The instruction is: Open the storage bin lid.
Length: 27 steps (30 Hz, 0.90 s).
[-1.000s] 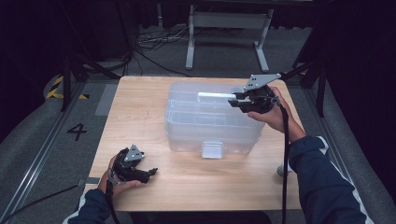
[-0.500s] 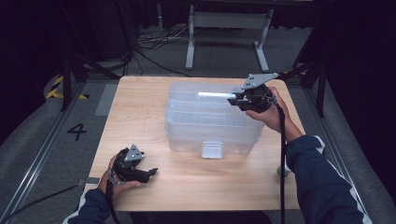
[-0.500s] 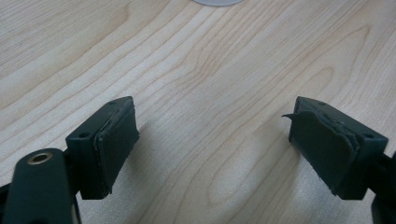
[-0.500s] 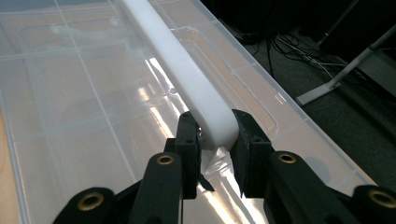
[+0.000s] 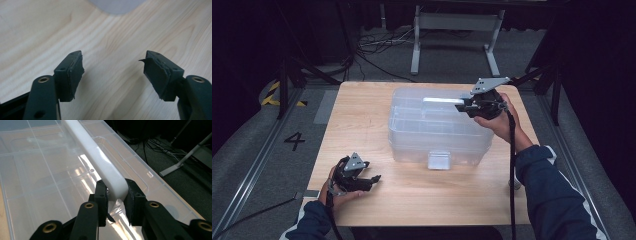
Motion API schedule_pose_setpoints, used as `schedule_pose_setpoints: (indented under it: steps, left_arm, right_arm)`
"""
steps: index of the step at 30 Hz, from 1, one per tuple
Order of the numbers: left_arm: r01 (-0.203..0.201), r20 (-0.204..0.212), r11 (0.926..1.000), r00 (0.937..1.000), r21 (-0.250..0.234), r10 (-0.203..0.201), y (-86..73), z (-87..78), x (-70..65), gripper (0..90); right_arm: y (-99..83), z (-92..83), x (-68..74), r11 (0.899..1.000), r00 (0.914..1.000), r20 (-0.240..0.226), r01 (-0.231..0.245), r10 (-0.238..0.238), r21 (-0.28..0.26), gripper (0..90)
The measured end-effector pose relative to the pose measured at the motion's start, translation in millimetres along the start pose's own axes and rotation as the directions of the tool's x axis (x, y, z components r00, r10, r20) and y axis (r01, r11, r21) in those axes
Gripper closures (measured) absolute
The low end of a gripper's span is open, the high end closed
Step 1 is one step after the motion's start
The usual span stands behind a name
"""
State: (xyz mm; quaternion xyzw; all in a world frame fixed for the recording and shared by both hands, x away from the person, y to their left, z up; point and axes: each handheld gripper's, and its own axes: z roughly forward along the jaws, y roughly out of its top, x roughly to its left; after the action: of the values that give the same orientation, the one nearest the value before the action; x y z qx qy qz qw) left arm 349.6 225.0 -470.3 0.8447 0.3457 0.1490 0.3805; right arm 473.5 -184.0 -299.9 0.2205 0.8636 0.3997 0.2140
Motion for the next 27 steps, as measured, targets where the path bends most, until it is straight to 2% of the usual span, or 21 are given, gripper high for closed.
schedule_pose_setpoints:
  steps: [2, 5, 8, 12, 14, 19, 22, 25, 27]
  left_arm:
    - [-0.009, 0.004, 0.9988, 0.9999, -0.047, 0.01, 9.8, -4.0, -0.5, 40.9]
    - [-0.031, 0.009, 0.9965, 0.9994, -0.078, 0.032, 21.3, -7.6, -1.0, 47.7]
    - [-0.069, 0.001, 0.9928, 0.9976, -0.098, 0.069, 31.4, -10.5, -2.0, 54.4]
    - [-0.079, 0.006, 0.9902, 0.9967, -0.115, 0.081, 43.2, -10.2, -4.0, 58.8]
    - [-0.1, -0.002, 0.9878, 0.9949, -0.119, 0.101, 49.0, -10.8, -6.3, 61.0]
    - [-0.108, 0.008, 0.9808, 0.9938, -0.163, 0.111, 60.5, -17.0, -8.9, 70.0]
    - [-0.105, 0.004, 0.9803, 0.9943, -0.167, 0.107, 63.3, -19.3, -8.0, 74.6]
    - [-0.094, 0.014, 0.9776, 0.995, -0.188, 0.098, 66.5, -21.9, -7.1, 84.0]
    - [-0.095, 0.006, 0.976, 0.9952, -0.196, 0.098, 69.2, -22.7, -7.7, 89.5]
  right_arm:
    - [0.6, 0.3, -0.2, 1.0, 1.0, -0.005, -0.004, 0.004, 0.0, 74.5]
    - [2.5, -0.2, -1.8, 1.0, 0.9999, -0.001, -0.014, 0.014, 0.0, 74.5]
    - [5.6, -0.7, -3.7, 1.0, 0.9999, -0.002, -0.015, 0.015, -0.002, 74.6]
    - [8.4, -1.4, -5.4, 1.0, 0.9998, -0.008, -0.02, 0.02, -0.002, 74.6]
    - [9.7, -1.5, -6.3, 1.0, 0.9997, -0.007, -0.024, 0.024, 0.0, 74.6]
    - [12.3, -1.5, -9.0, 0.999, 0.9994, -0.014, -0.032, 0.032, 0.007, 74.6]
    - [13.3, -1.5, -10.6, 0.999, 0.9991, -0.017, -0.038, 0.038, 0.01, 74.6]
    - [14.5, -1.5, -11.7, 0.999, 0.999, -0.022, -0.039, 0.039, 0.013, 74.6]
    - [15.2, -1.5, -12.7, 0.999, 0.9988, -0.022, -0.042, 0.043, 0.017, 74.6]
